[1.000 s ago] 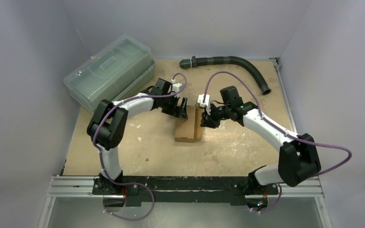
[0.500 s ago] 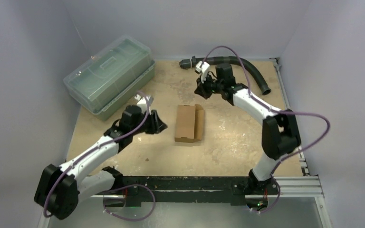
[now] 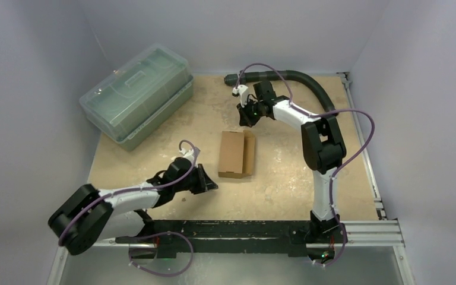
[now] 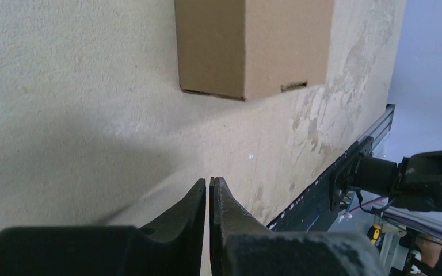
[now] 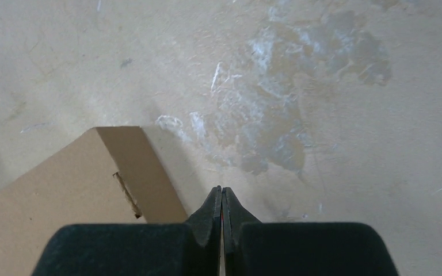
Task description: Fold the paper box
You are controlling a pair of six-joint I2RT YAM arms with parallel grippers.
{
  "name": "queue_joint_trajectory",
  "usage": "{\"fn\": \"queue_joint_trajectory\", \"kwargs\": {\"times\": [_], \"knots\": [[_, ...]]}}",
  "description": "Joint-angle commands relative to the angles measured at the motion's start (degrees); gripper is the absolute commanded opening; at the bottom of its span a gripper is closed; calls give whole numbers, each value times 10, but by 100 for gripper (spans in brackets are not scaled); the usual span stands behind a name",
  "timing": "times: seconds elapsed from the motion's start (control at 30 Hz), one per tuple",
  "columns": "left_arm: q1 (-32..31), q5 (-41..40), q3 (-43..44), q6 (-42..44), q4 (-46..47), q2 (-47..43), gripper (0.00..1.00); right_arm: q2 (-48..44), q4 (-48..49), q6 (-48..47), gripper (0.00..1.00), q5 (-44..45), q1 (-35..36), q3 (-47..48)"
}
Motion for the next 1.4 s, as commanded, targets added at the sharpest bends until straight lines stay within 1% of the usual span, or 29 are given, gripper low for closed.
{"fn": "queue_joint_trajectory", "kwargs": {"times": [0.0,0.17,0.3,0.43,0.6,0.8,0.9,0.97,1.07,1.17,1.23,1.33,1.37], "knots": [[-7,-19,35,-28,102,78,5,-14,-44,-43,0,-7,12,6],[-7,-49,65,-11,71,99,5,-45,-53,-69,0,-13,15,-34],[-1,-73,103,21,23,112,5,-72,-60,-83,0,-9,17,-69],[35,-74,134,59,-17,125,5,-115,-45,-84,0,6,20,-129],[94,-37,169,101,-35,156,5,-176,-39,-83,0,7,37,-208],[117,-25,277,165,-103,226,6,-233,-38,-55,0,25,82,-285],[129,-46,326,195,-135,253,6,-260,-49,-43,0,26,92,-310],[140,-70,357,219,-178,271,6,-281,-55,-38,0,27,93,-324],[162,-95,402,250,-214,297,6,-319,-55,-34,0,26,93,-342],[179,-119,442,277,-247,313,6,-350,-53,-33,4,42,84,-355],[183,-154,457,294,-267,304,7,-369,-51,-33,8,44,72,-356],[183,-186,447,312,-282,244,9,-397,-55,-44,16,36,52,-349],[183,-184,432,315,-278,216,10,-405,-59,-53,20,27,50,-344]]}}
